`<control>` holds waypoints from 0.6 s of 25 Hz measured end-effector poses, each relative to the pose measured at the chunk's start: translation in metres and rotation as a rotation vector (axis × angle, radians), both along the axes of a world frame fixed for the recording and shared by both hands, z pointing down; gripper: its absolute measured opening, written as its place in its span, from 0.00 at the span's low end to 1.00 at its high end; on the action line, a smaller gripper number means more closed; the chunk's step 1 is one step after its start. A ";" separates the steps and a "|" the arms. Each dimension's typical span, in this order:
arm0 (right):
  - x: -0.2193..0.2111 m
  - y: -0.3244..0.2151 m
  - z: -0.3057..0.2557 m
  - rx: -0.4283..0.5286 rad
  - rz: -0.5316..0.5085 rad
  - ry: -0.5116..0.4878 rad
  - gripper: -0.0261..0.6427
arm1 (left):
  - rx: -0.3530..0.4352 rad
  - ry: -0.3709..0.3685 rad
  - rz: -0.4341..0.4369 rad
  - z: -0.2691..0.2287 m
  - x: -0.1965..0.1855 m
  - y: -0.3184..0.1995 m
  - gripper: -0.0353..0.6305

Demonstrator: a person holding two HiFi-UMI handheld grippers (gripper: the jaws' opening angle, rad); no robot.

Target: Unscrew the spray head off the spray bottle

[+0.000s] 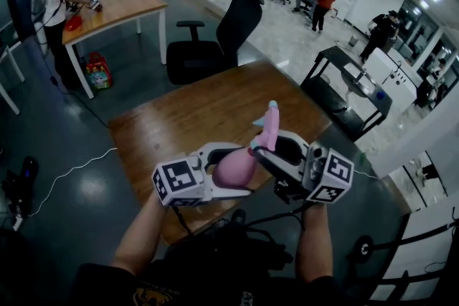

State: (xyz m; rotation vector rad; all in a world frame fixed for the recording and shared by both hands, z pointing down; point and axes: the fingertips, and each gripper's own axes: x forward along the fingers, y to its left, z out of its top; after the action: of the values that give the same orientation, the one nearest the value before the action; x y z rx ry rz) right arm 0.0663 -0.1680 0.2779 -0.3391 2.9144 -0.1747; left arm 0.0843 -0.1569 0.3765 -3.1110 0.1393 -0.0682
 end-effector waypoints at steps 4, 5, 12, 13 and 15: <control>0.008 -0.003 -0.012 0.009 0.020 -0.027 0.25 | -0.009 -0.008 -0.025 0.002 -0.001 -0.003 0.70; 0.010 -0.004 -0.014 0.011 0.031 -0.035 0.25 | -0.008 -0.017 -0.040 0.005 -0.001 -0.006 0.70; 0.018 -0.016 -0.026 0.039 0.128 -0.062 0.25 | -0.003 -0.107 -0.169 0.032 -0.003 -0.028 0.70; 0.018 -0.018 -0.028 0.049 0.145 -0.057 0.25 | -0.004 -0.119 -0.187 0.036 -0.003 -0.031 0.70; 0.018 -0.023 -0.032 0.075 0.188 -0.031 0.25 | -0.012 -0.139 -0.226 0.042 -0.006 -0.038 0.70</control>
State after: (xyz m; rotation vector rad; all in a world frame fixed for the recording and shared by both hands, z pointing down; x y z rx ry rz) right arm 0.0845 -0.1906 0.2460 -0.5887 2.8291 -0.0410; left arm 0.0781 -0.1947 0.4187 -3.0738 0.4867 -0.2903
